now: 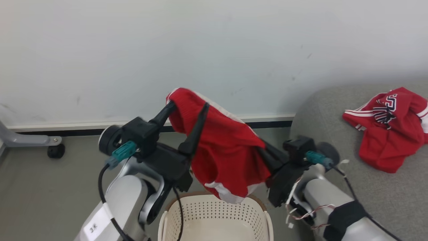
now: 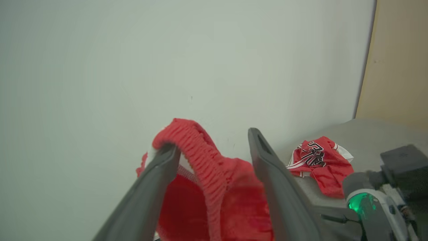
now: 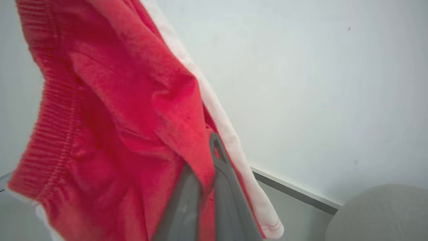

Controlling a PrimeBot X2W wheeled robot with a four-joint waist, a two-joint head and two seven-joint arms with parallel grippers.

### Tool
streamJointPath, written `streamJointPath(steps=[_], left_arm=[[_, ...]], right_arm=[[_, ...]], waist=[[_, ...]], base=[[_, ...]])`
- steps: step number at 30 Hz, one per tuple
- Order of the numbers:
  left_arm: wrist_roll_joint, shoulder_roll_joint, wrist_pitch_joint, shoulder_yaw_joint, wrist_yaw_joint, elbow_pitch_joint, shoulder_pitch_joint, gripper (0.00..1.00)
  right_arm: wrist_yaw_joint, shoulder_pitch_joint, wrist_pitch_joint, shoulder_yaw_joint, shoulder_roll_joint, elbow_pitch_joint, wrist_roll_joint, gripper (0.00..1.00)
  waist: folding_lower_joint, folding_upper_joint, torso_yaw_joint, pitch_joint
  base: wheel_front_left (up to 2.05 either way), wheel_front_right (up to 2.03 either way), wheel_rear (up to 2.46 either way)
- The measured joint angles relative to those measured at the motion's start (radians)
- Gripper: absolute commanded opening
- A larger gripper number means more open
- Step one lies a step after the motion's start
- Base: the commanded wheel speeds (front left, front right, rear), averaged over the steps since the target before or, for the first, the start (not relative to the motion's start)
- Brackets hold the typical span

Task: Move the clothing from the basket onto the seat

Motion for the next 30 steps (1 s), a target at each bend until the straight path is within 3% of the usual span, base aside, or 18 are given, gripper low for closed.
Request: streamJointPath(steps=[15,30], left_arm=[[-0.021,0.065,-0.061,0.060,0.041,0.058,0.164,1.00],[-0.023,0.029,-0.101,-0.001,0.039,0.043,0.273,1.00]], right_arm=[[0.000,0.002,0.000,-0.120,-0.169,-0.060,0.028,0.00],[-0.021,0.049,-0.003,-0.162,-0.274,-0.193,0.006,0.00]], waist=[[0.0000,0.0000,-0.118,0.010],[-0.0001,0.0000,-0.268,0.006]], base=[[0.00,0.00,0.00],[0.00,0.00,0.00]])
